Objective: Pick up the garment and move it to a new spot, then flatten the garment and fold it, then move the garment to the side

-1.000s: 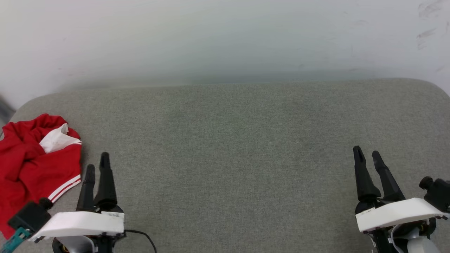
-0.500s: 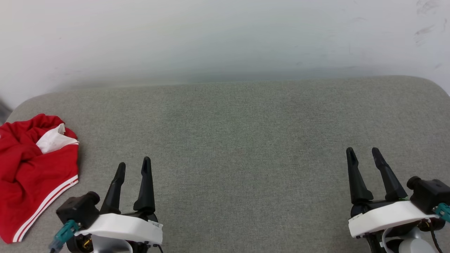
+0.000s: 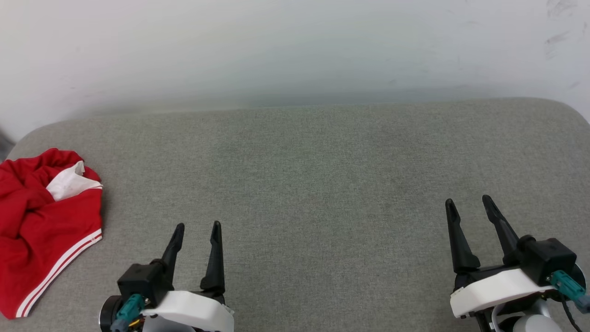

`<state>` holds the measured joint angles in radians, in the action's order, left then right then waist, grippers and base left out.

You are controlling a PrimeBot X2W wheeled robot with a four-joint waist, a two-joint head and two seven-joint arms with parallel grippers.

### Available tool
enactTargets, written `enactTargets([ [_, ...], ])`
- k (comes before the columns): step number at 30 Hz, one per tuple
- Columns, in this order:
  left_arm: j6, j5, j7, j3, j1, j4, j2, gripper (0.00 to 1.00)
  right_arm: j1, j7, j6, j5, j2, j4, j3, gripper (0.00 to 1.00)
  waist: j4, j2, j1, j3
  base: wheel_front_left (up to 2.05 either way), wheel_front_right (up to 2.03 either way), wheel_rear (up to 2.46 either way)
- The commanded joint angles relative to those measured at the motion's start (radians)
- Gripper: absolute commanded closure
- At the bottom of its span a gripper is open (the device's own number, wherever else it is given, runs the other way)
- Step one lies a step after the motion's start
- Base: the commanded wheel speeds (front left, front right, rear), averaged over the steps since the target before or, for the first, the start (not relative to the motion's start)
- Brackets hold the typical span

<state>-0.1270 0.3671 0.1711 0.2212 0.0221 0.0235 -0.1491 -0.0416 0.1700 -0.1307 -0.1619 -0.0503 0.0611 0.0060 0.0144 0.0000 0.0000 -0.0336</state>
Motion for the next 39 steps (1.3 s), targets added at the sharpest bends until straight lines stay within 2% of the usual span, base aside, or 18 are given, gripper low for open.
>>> enactTargets([
  [1,-0.007,-0.024,0.011,0.015,-0.002,-0.001,-0.009,0.00,-0.002,0.011,0.000,0.034,0.000,-0.011,0.003,0.00,0.000,0.0000,0.0000,-0.001,0.00,0.00,0.00],
  [9,-0.024,-0.085,0.030,0.047,-0.001,-0.012,-0.019,0.00,-0.002,0.029,0.000,0.112,0.000,-0.018,0.011,0.00,0.001,0.0000,0.0000,-0.003,0.00,0.00,0.00],
  [17,-0.009,-0.112,0.044,0.034,0.012,-0.010,-0.001,0.00,0.003,0.045,0.000,0.158,0.000,-0.024,0.014,0.00,0.002,0.0000,0.0000,-0.006,0.00,0.00,0.00],
  [22,0.051,-0.110,0.055,-0.021,0.031,-0.003,0.035,0.00,0.008,0.055,0.000,0.172,0.000,-0.027,0.027,0.00,0.002,0.0000,0.0000,-0.008,0.00,0.00,0.00],
  [26,0.095,-0.139,0.062,-0.068,0.043,-0.002,0.060,0.00,0.013,0.062,0.000,0.141,0.000,-0.023,0.019,0.00,0.004,0.0000,0.0000,-0.008,0.00,0.00,0.00],
  [35,0.171,-0.193,0.079,-0.134,0.061,-0.005,0.095,0.00,0.012,0.080,0.000,0.027,0.000,0.028,-0.002,0.00,0.006,0.0000,0.0000,-0.009,0.00,0.00,0.00],
  [39,0.190,-0.227,0.086,-0.135,0.071,-0.016,0.098,0.00,0.009,0.086,0.000,0.039,0.000,0.046,0.005,0.00,0.008,0.0000,0.0000,-0.008,0.00,0.00,0.00],
])
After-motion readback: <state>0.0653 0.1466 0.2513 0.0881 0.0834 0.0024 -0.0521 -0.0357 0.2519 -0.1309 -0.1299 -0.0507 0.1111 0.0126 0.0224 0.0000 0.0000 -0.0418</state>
